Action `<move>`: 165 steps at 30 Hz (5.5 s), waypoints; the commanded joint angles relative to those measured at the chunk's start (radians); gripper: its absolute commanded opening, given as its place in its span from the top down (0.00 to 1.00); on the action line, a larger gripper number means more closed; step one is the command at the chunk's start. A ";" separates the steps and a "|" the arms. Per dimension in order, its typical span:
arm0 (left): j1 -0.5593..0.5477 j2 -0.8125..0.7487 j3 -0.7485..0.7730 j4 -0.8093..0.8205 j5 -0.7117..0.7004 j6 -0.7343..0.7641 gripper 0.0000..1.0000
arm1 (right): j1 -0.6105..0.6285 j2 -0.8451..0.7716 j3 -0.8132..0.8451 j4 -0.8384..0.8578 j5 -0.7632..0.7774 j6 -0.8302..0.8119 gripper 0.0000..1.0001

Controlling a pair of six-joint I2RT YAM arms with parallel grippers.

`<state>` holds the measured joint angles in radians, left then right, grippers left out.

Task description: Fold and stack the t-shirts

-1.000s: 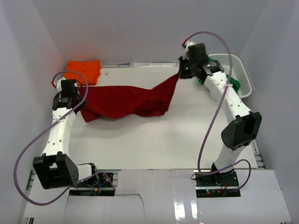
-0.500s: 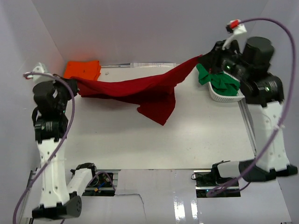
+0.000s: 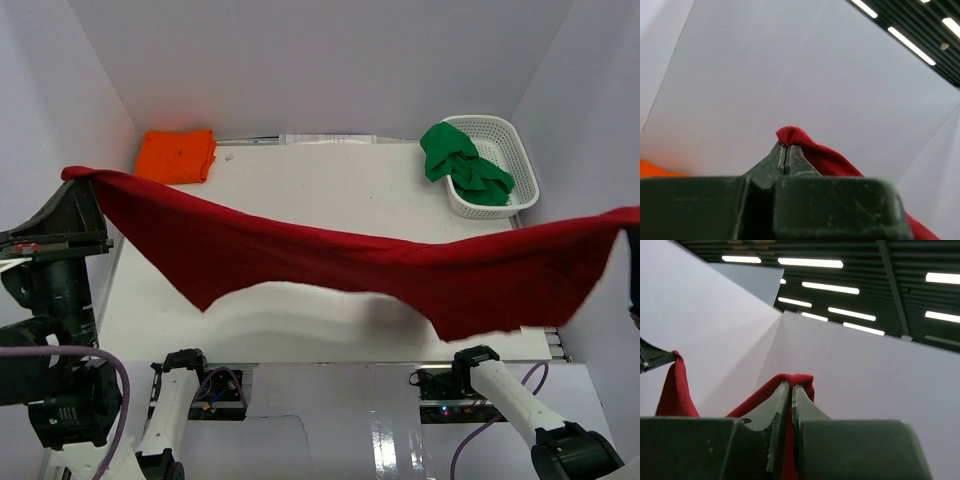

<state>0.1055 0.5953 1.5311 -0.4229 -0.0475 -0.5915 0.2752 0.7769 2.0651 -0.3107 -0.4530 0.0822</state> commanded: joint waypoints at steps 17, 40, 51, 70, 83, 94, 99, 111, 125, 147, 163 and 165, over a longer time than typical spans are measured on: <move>0.003 0.616 -0.056 0.068 -0.018 -0.031 1.00 | 0.033 0.579 -0.130 0.013 0.145 0.027 0.92; 0.000 0.829 -0.019 0.260 0.089 -0.030 1.00 | -0.314 0.711 -0.377 0.478 -0.340 0.361 0.92; -0.001 0.793 -0.543 -0.215 0.175 -0.021 1.00 | 0.034 0.305 -1.272 0.104 -0.013 0.410 0.92; 0.000 0.522 -0.751 -0.586 0.046 -0.114 1.00 | 0.153 -0.137 -1.432 -0.538 0.270 0.478 0.92; 0.017 0.517 -0.726 -0.619 -0.026 -0.176 1.00 | 0.151 0.080 -1.258 -0.464 0.510 0.389 0.92; 0.022 0.689 -0.568 -0.536 -0.141 -0.174 1.00 | 0.099 0.314 -1.123 -0.338 0.541 0.274 0.92; 0.022 0.750 -0.566 -0.499 -0.146 -0.185 1.00 | 0.082 0.433 -1.045 -0.298 0.525 0.235 0.92; 0.022 0.802 -0.574 -0.435 -0.157 -0.214 1.00 | 0.079 0.594 -0.866 -0.278 0.482 0.166 0.92; 0.022 0.951 -0.437 -0.422 -0.189 -0.188 1.00 | 0.079 0.772 -0.688 -0.278 0.464 0.111 0.92; 0.020 1.120 -0.220 -0.410 -0.140 -0.077 1.00 | 0.045 0.880 -0.539 -0.278 0.482 0.090 0.92; -0.007 1.207 -0.161 -0.355 -0.077 -0.010 0.02 | 0.055 0.983 -0.539 -0.182 0.401 0.097 0.14; -0.030 1.138 -0.151 -0.353 -0.127 -0.010 0.02 | 0.062 0.958 -0.579 -0.202 0.370 0.100 0.14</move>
<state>0.1009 1.8553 1.3262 -0.8028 -0.1234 -0.6167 0.3244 1.8168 1.5177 -0.5442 -0.0105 0.1795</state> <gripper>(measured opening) 0.978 0.856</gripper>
